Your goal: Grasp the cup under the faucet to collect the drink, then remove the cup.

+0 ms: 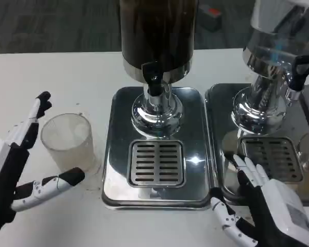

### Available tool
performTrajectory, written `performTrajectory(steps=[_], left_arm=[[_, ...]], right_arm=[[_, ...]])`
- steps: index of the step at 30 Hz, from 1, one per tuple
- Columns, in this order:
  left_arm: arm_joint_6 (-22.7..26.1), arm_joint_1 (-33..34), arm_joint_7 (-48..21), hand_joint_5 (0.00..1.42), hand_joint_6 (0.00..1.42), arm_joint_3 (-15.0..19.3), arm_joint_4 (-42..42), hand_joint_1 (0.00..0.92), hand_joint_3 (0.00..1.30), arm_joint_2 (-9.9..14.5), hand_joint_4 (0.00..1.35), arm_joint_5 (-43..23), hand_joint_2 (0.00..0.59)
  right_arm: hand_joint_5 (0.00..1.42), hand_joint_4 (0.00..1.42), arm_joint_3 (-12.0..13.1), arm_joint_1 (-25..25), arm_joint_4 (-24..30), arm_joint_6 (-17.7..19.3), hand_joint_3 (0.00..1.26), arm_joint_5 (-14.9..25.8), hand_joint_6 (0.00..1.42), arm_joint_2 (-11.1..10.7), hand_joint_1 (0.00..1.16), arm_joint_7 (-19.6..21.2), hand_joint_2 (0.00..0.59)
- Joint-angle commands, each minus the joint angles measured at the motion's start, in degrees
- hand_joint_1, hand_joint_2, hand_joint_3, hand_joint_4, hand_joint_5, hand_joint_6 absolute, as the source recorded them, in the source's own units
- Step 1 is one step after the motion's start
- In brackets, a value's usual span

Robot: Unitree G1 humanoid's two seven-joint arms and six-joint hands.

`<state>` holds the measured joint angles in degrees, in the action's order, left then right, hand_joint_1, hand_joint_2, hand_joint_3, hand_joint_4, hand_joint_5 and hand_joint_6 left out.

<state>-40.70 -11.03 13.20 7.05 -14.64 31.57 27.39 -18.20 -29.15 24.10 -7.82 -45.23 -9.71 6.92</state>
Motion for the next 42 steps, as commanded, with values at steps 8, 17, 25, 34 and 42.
performTrajectory(steps=[8,17,25,34,42], left_arm=[[0.97,8.49,-3.72,0.13,0.20,-2.53,-9.08,0.000,0.00,1.54,0.00,-1.78,0.000],[0.71,13.85,-5.91,0.09,0.14,-4.29,-17.59,0.000,0.00,3.16,0.00,-2.75,0.000],[2.23,16.90,-7.20,0.08,0.12,-6.13,-21.96,0.000,0.00,4.22,0.00,-2.17,0.000],[1.86,18.91,-8.03,0.07,0.10,-7.26,-26.00,0.000,0.00,4.46,0.00,-3.08,0.000],[1.70,20.37,-9.56,0.05,0.09,-8.41,-29.37,0.000,0.00,4.62,0.00,-4.04,0.000]], right_arm=[[0.00,0.05,0.27,0.17,-0.65,-0.15,0.10,1.57,0.14,0.18,0.28,-0.31,0.455],[0.01,0.06,0.10,-0.61,-0.74,-0.25,0.11,2.10,0.15,0.85,0.28,0.26,0.452],[0.02,0.06,0.48,-0.73,-0.77,0.53,0.12,3.07,0.16,0.71,0.27,0.38,0.448],[0.04,0.06,0.75,-1.11,-0.45,0.60,0.12,3.98,0.18,0.32,0.25,0.24,0.453],[0.04,0.06,1.13,-1.36,-0.08,0.72,0.12,4.42,0.19,0.02,0.24,0.06,0.453]])
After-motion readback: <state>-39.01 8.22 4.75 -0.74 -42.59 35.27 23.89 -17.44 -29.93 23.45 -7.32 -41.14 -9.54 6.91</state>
